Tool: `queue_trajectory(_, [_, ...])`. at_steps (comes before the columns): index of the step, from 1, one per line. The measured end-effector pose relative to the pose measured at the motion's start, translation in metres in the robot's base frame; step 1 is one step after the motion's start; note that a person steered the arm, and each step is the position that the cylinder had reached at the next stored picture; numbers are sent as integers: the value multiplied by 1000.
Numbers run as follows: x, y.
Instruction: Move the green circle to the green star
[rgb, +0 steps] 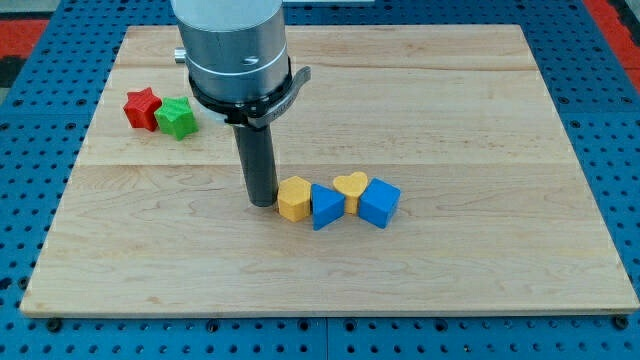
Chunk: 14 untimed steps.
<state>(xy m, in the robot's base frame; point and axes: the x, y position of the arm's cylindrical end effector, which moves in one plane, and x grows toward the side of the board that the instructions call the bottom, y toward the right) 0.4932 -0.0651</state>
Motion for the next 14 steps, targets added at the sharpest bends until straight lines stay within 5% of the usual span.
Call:
queue_trajectory(2, [-16, -47])
queue_trajectory(3, [-57, -64])
queue_trajectory(5, [-148, -34])
queue_trajectory(7, [-148, -4])
queue_trajectory(9, [-227, 42])
queue_trajectory(11, [-182, 8])
queue_trajectory(13, [-217, -21])
queue_trajectory(14, [-195, -46])
